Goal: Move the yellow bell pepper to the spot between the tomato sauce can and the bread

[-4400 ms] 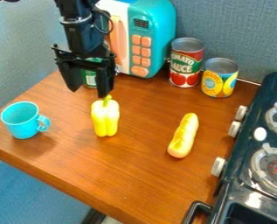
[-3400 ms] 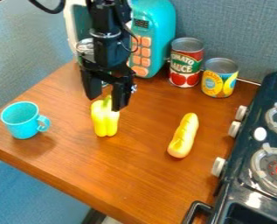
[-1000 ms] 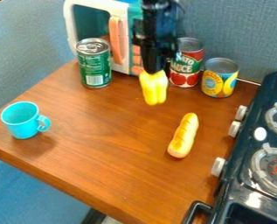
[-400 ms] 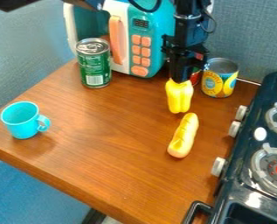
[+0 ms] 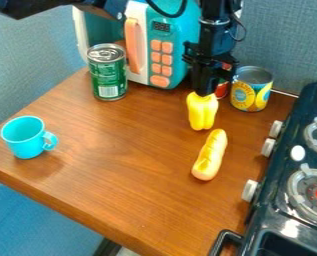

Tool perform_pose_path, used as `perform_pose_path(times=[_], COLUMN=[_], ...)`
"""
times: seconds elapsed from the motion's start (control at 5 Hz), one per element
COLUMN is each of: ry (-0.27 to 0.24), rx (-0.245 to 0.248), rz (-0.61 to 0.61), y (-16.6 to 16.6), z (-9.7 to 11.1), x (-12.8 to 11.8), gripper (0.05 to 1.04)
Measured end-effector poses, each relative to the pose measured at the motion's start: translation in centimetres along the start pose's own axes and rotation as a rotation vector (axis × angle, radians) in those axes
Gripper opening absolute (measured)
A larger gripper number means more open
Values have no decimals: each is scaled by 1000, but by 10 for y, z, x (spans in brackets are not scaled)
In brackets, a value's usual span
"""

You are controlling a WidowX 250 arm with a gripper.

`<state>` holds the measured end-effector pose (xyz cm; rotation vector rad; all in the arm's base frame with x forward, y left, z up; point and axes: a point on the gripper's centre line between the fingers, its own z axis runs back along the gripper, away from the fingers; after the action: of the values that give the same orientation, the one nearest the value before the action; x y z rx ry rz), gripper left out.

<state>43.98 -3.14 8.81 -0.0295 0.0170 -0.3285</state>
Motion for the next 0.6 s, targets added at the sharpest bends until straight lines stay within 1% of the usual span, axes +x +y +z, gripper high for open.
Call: perform_pose_path(times=[0.2,0.4,0.6], ry=[9,10,5], rx=[-12,-17,-17], rz=[10,28,33], y=[-1,-2,-3], z=[-3,-11,-10], x=[-2,-6,-9], gripper=[349,645,937])
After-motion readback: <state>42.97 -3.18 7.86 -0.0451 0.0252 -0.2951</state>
